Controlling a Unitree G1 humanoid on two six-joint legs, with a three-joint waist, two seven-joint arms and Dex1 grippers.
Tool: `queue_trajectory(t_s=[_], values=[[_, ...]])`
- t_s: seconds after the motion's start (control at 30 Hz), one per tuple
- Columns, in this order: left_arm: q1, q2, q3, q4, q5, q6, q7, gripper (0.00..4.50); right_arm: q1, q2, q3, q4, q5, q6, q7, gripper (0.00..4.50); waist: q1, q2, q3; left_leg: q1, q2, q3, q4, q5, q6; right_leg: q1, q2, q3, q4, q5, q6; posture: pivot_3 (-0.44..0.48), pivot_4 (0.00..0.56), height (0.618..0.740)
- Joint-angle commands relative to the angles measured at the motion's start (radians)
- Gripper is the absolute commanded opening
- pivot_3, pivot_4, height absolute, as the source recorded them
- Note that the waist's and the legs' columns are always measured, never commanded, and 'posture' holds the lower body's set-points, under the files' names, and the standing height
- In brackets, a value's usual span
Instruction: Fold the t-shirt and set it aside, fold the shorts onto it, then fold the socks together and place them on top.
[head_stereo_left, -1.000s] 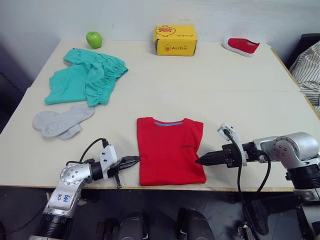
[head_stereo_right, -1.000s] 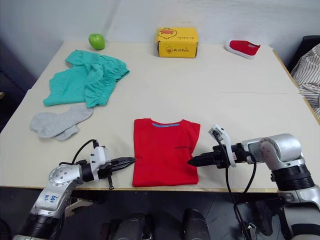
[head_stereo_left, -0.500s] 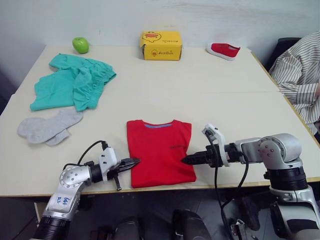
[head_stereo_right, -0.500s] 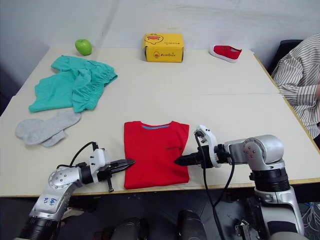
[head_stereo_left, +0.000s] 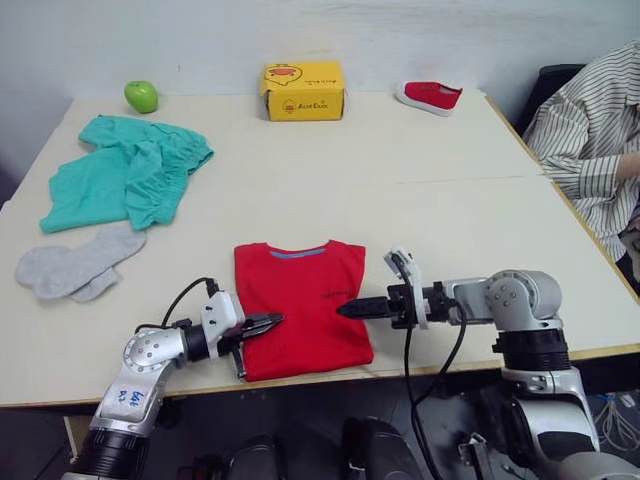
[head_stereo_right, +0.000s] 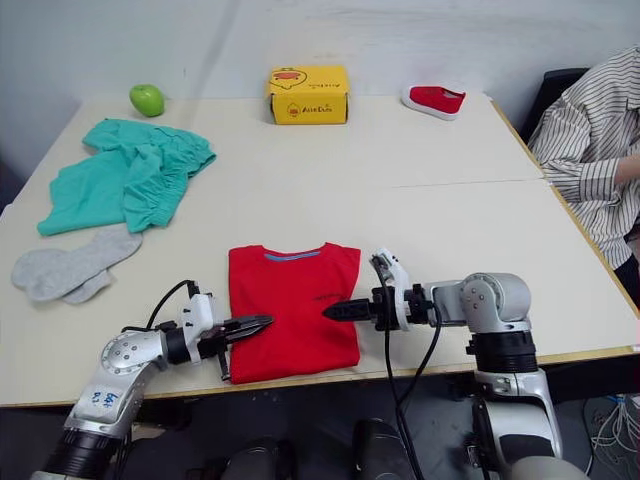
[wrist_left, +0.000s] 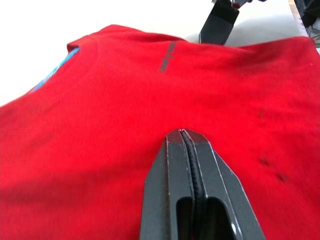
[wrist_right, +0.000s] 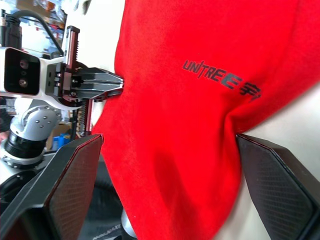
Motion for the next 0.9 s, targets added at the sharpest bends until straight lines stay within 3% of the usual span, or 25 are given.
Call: queue_trajectory(t_s=[0.03, 0.07, 0.17, 0.5, 0.83, 0.9], values=[[-0.007, -0.001, -0.001, -0.009, 0.003, -0.011, 0.001, 0.00, 0.027, 0.043, 0.083, 0.057, -0.029, 0.011, -0.028, 4.27, 0.000, 0.000, 0.000, 0.000, 0.001, 0.000, 0.000, 0.000, -0.001, -0.001, 0.001, 0.000, 0.002, -0.001, -0.002, 0.000, 0.150, 0.740], [-0.007, -0.001, -0.001, -0.009, 0.002, -0.010, 0.001, 0.00, 0.025, 0.048, 0.084, 0.057, -0.028, 0.009, -0.027, 4.27, 0.000, 0.000, 0.000, 0.001, 0.003, 0.000, 0.000, 0.001, -0.003, -0.001, 0.002, 0.000, 0.003, -0.002, -0.003, 0.000, 0.150, 0.740], [-0.002, 0.001, 0.003, -0.011, 0.002, -0.009, 0.002, 0.00, 0.017, 0.083, 0.072, 0.048, -0.021, 0.008, -0.041, 3.67, 0.000, 0.002, 0.001, 0.001, 0.005, 0.000, -0.001, 0.002, -0.005, -0.002, 0.005, 0.000, 0.004, -0.003, -0.005, 0.000, 0.150, 0.740], [0.016, 0.007, 0.016, -0.027, -0.004, -0.009, 0.004, 0.00, 0.045, 0.078, 0.029, -0.036, -0.034, -0.020, -0.098, 0.16, 0.003, 0.005, 0.003, -0.002, 0.006, 0.002, -0.001, 0.002, -0.006, -0.006, 0.006, 0.000, 0.005, -0.004, -0.006, 0.000, 0.150, 0.740], [0.047, 0.046, 0.105, -0.146, -0.162, 0.094, -0.043, 0.00, 0.116, -0.095, -0.132, -0.162, -0.005, 0.057, -0.116, 0.08, 0.048, 0.009, 0.006, -0.008, 0.000, 0.000, -0.001, 0.000, -0.002, -0.010, 0.000, 0.000, 0.004, -0.003, -0.006, 0.000, 0.150, 0.740], [0.063, 0.070, 0.144, -0.193, -0.222, 0.162, -0.045, 0.40, 0.132, -0.154, -0.164, -0.162, -0.010, 0.047, -0.113, 0.00, 0.050, 0.009, 0.006, -0.012, -0.003, 0.001, 0.000, 0.001, -0.001, -0.014, -0.001, 0.000, 0.004, -0.002, -0.004, 0.000, 0.150, 0.740]])
